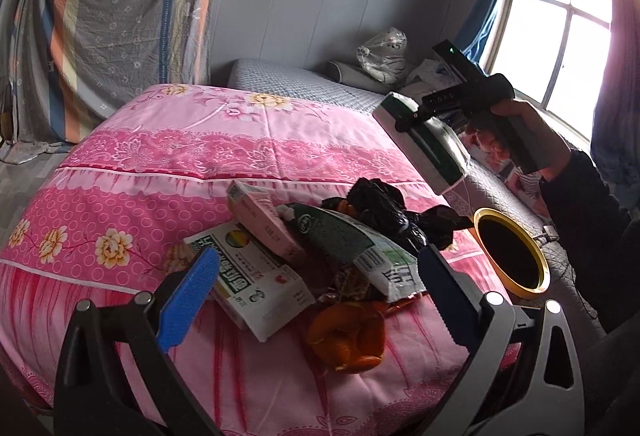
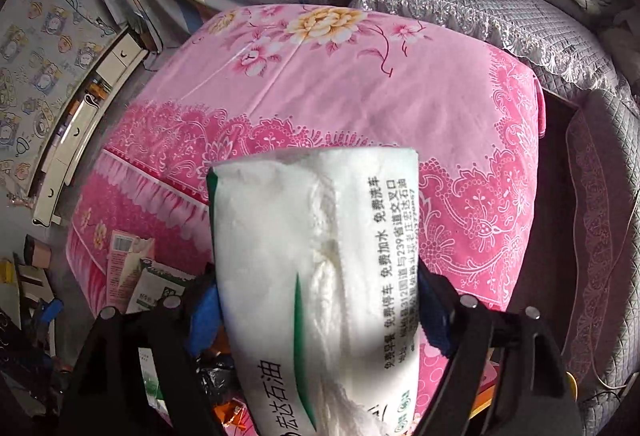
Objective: Collect trash
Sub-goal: 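Grasp the white printed bag with the right gripper and lift it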
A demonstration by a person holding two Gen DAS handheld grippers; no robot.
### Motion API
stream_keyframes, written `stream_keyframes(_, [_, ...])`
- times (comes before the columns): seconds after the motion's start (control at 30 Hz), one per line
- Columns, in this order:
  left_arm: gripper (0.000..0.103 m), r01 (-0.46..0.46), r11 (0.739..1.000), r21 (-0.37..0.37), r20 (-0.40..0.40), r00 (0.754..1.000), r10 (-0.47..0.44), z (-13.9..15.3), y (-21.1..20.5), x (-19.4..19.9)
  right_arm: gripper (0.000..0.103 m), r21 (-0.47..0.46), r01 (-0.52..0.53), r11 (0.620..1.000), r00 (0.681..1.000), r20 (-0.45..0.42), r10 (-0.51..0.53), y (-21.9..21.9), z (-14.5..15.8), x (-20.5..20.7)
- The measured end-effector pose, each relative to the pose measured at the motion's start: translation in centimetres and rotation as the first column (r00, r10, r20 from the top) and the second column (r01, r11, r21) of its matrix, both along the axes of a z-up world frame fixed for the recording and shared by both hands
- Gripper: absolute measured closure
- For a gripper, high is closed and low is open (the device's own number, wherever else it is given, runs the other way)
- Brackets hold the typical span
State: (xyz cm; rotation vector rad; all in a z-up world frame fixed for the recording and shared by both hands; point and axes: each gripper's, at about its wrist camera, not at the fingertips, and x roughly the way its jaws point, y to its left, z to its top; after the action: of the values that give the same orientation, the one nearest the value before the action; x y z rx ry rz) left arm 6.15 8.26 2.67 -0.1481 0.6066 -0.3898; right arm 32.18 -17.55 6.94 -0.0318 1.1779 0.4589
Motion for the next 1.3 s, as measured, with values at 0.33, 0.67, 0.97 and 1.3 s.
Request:
stream_keyframes(0.33, [0.008, 0.144, 0.989, -0.030, -0.096, 0.985, -0.146, -1.2, -4.1, 0.5, 0.026, 0.158, -0.016, 0.987, 0.998, 0.058, 0.007, -3.0, 1.5, -8.1])
stream_keyframes(0.67, [0.008, 0.130, 0.990, -0.055, -0.163, 0.977, -0.137, -1.7, -4.1, 2.4, 0.026, 0.233, -0.037, 0.972, 0.994, 0.109, 0.011, -4.3, 2.5, -12.1])
stream_keyframes(0.97, [0.008, -0.006, 1.000, 0.020, -0.224, 0.974, 0.010, -1.3, 0.3, 6.0, 0.026, 0.259, -0.050, 0.965, 0.992, 0.126, 0.018, -4.3, 2.4, -13.1])
stream_keyframes(1.3, [0.010, -0.019, 0.990, -0.137, -0.444, 0.895, -0.044, -3.0, 4.1, 16.3, 0.026, 0.267, -0.058, 0.962, 0.992, 0.121, 0.027, -4.1, 2.2, -13.4])
